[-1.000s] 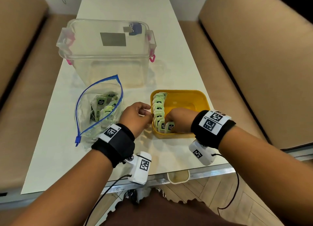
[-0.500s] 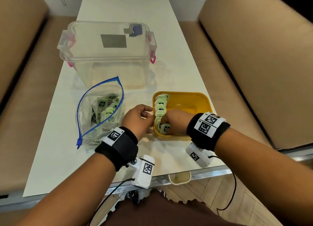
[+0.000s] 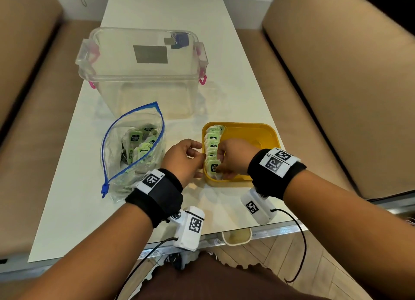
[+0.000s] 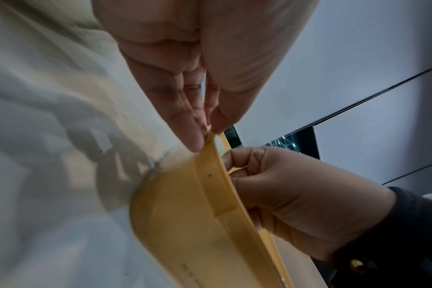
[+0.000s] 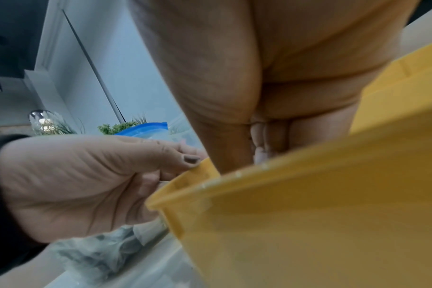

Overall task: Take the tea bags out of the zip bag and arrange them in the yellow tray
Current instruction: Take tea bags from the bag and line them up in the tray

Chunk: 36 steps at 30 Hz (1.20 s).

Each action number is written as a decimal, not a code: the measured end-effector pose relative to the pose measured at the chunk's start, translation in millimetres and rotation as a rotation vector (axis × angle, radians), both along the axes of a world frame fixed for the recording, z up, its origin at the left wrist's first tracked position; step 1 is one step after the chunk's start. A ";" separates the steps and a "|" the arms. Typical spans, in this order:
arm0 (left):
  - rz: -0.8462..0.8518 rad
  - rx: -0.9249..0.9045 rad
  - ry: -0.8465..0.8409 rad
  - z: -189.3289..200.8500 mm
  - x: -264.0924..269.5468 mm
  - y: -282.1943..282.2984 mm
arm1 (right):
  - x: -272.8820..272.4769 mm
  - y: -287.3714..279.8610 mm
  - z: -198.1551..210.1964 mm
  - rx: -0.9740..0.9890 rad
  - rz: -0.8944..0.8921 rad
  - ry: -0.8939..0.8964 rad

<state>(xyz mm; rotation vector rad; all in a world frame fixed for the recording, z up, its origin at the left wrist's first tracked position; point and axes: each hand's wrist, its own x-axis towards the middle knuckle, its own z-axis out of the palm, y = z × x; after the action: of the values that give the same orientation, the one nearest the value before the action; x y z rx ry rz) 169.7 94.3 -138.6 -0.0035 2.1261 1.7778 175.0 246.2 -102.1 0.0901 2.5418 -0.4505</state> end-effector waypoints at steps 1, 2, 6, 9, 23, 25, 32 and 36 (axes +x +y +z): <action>0.000 0.000 0.000 0.1 -0.3 -0.1 | -1.0 -0.6 -0.9 -0.033 -0.021 0.006; -0.001 0.001 -0.002 0.0 -0.5 -0.1 | -1.4 -1.2 -0.3 -0.049 -0.037 0.011; -0.001 0.007 -0.010 -0.2 -0.3 -0.4 | 0.8 2.7 0.4 -0.038 -0.061 0.024; -0.002 0.007 -0.020 0.1 0.6 -0.5 | 1.5 8.2 2.8 -0.133 -0.133 -0.023; -0.047 -0.031 -0.022 5.8 2.6 -3.0 | -39.8 20.6 2.7 -0.062 -0.192 0.103; -0.054 -0.042 -0.020 6.2 2.7 -3.5 | -39.0 20.3 1.7 -0.055 -0.176 0.113; -0.150 -0.296 0.184 21.9 3.4 -6.8 | -25.3 21.0 33.0 0.007 -0.074 0.194; -0.192 -0.248 0.415 68.4 3.5 -11.0 | -12.6 8.7 71.4 -0.161 -0.034 0.341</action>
<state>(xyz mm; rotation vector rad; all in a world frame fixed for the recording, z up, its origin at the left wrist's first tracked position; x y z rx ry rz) 173.2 83.3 -70.2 0.5287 2.5205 1.4917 162.4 254.8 -30.7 -0.0052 2.8261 -0.7369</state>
